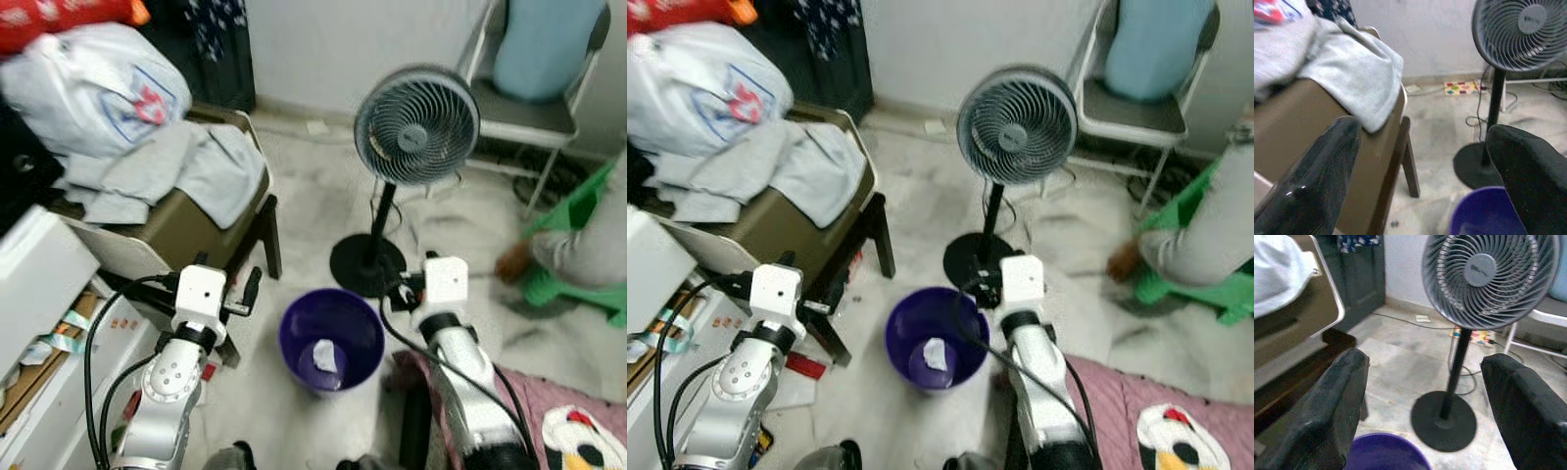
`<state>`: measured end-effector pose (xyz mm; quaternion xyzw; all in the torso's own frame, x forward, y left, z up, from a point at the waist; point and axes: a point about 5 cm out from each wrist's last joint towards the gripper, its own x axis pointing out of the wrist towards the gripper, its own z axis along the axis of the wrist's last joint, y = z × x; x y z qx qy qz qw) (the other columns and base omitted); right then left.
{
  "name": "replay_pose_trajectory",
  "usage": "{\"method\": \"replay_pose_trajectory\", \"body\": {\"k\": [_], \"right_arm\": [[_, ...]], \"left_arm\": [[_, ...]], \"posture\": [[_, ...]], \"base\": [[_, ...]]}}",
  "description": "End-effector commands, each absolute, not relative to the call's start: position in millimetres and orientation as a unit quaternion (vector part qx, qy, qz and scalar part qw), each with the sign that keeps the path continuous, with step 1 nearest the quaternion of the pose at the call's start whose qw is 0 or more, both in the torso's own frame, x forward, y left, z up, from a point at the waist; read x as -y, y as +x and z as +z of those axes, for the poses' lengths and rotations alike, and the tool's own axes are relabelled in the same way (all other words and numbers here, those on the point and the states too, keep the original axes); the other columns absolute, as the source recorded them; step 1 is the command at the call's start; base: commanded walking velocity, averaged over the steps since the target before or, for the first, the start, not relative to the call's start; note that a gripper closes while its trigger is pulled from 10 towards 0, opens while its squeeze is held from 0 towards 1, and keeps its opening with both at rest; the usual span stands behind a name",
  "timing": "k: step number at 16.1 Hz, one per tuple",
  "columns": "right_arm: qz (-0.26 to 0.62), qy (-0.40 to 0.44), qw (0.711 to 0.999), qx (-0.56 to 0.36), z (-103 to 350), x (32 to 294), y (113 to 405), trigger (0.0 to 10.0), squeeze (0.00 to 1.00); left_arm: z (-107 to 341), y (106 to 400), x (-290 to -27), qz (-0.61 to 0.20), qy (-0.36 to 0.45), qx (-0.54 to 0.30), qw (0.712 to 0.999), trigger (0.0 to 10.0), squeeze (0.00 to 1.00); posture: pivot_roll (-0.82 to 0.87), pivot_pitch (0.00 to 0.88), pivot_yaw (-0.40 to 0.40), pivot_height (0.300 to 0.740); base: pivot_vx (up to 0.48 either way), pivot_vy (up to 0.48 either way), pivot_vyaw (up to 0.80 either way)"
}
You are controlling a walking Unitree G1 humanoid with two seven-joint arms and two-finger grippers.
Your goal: Clean up the room
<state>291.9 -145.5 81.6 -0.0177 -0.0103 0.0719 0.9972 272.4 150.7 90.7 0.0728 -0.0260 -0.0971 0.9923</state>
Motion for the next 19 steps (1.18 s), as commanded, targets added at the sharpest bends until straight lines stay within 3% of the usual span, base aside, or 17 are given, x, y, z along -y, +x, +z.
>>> {"method": "replay_pose_trajectory", "body": {"k": [1,3,8,11,12,14,19], "right_arm": [[0.078,-0.014,0.997,0.009,82.8,145.4,285.6,10.0,0.0],[0.08,-0.018,0.997,-0.003,76.7,147.8,272.0,10.0,0.0],[0.081,-0.013,0.997,-0.001,89.4,142.7,270.6,10.0,0.0],[0.114,-0.043,0.991,0.048,110.4,126.9,292.6,10.0,0.0],[0.11,-0.051,0.991,0.06,117.1,126.4,310.3,10.0,0.0],[0.089,-0.063,0.993,0.051,114.4,131.5,316.8,10.0,0.0],[0.063,-0.021,0.998,0.009,93.9,143.7,285.7,10.0,0.0]], "left_arm": [[88.3,269.5,-150.3,-0.097,0.08,0.026,0.992,10.0,0.0],[86.6,269.1,-157.0,-0.076,0.07,0.024,0.994,10.0,0.0],[88.3,270.0,-151.4,-0.098,0.081,0.032,0.991,10.0,0.0],[88.8,270.3,-151.1,-0.086,0.061,0.032,0.994,10.0,0.0],[92.5,270.0,-149.9,-0.088,0.034,0.041,0.995,10.0,0.0],[92.2,268.8,-146.4,-0.098,0.028,0.043,0.994,10.0,0.0],[92.4,266.4,-144.6,-0.098,0.035,0.042,0.994,10.0,0.0]], "posture": [[-0.04,0.074,-0.026,0.74],[-0.05,0.088,-0.018,0.74],[-0.05,0.119,-0.033,0.74],[-0.04,0.104,-0.029,0.74],[-0.04,0.102,-0.026,0.74],[-0.03,0.096,-0.03,0.74],[-0.04,0.112,-0.058,0.74]], "base": [[0.0,0.0,0.0],[0.0,0.0,0.0],[0.0,0.0,0.0],[0.0,0.0,0.0],[0.0,0.0,0.0],[0.0,0.0,0.0],[0.0,0.0,0.0]]}}
